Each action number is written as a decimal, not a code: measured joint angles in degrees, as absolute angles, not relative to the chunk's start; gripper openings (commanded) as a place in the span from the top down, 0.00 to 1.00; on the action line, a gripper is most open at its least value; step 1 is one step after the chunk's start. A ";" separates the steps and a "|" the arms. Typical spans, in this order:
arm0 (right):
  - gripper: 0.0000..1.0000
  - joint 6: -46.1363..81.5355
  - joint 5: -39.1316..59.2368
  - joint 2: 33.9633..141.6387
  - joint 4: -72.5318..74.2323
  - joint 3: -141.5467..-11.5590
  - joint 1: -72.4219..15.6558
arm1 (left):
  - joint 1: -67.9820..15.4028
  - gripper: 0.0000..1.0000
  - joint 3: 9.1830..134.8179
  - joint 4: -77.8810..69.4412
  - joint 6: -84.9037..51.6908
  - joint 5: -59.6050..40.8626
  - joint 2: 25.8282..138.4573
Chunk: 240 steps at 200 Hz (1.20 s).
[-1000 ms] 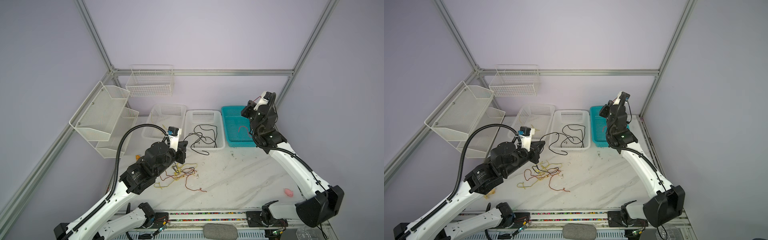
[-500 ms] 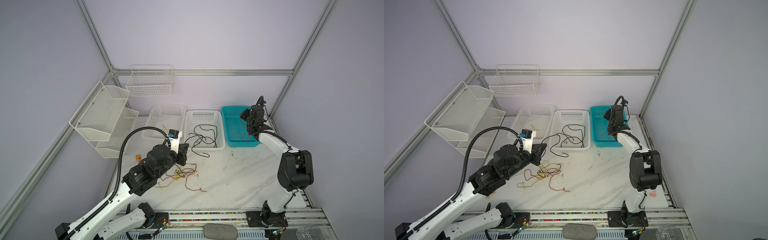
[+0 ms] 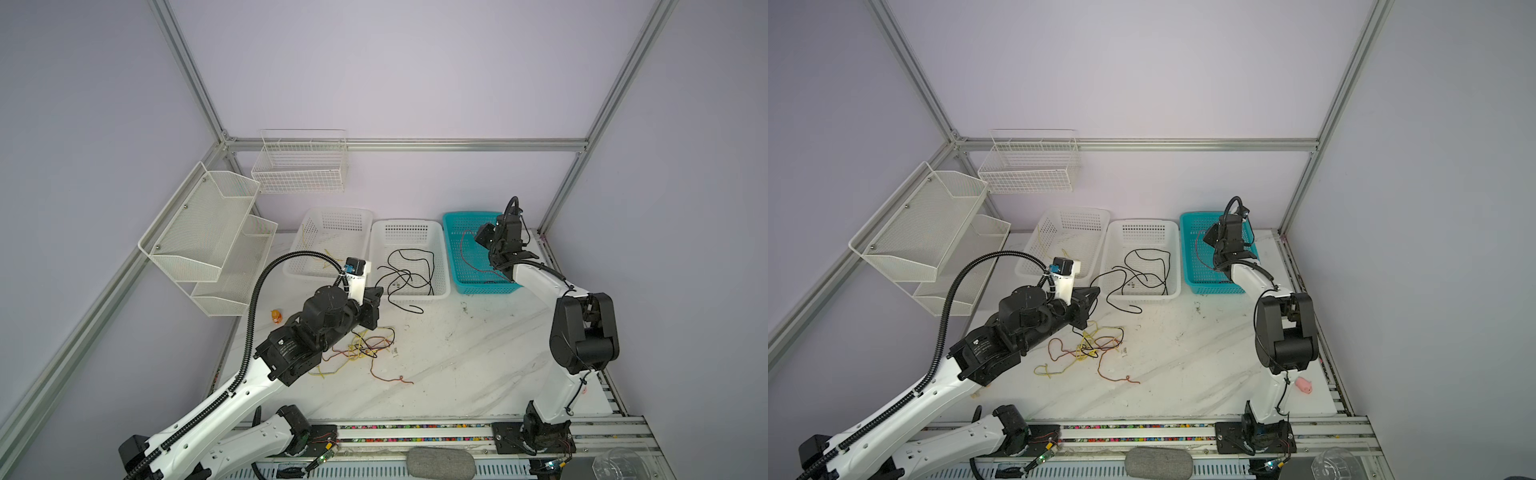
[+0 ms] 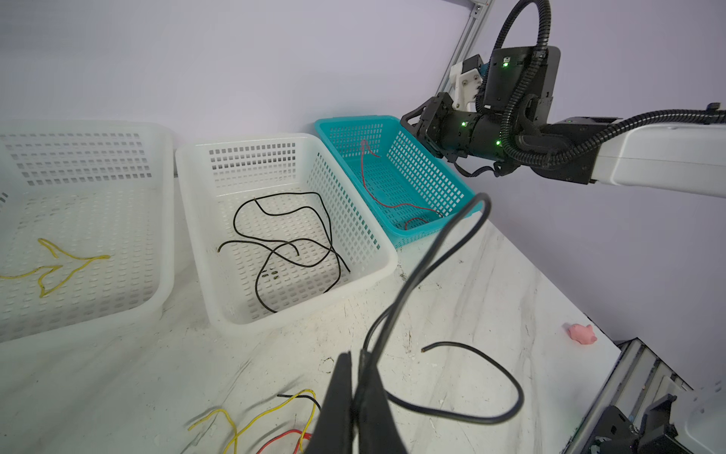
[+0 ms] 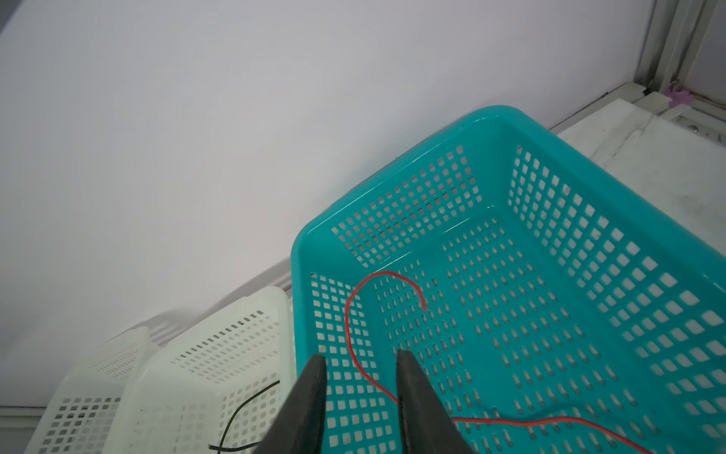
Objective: Untangle the cables
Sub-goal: 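Open the right gripper over the teal basket and swing it back toward the tangle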
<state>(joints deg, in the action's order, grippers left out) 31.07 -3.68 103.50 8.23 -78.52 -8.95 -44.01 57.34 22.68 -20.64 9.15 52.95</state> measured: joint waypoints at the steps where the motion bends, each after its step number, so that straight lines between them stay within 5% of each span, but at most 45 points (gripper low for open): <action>1: 0.61 31.07 -3.64 103.35 8.16 -78.52 -8.95 | -44.01 1.00 57.34 22.65 -20.64 9.17 52.97; 56: 0.57 32.29 0.03 92.05 9.47 -74.85 -9.85 | -44.01 1.00 57.36 21.26 -20.75 9.10 54.57; 136: 0.54 37.01 26.44 67.22 39.70 -34.39 -25.43 | -44.01 1.00 57.52 20.18 -26.44 11.42 55.11; 180: 0.54 35.66 32.01 55.59 44.05 -25.80 -35.57 | -44.01 1.00 57.60 18.65 -30.98 12.16 55.68; 240: 0.55 37.71 30.17 56.82 49.45 -17.87 -45.95 | -44.01 1.00 60.49 16.60 -34.06 11.38 58.52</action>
<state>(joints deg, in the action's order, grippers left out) 37.71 30.17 56.82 49.45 -17.87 -45.95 -44.01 60.49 16.60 -34.06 11.38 58.52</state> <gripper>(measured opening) 0.450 0.048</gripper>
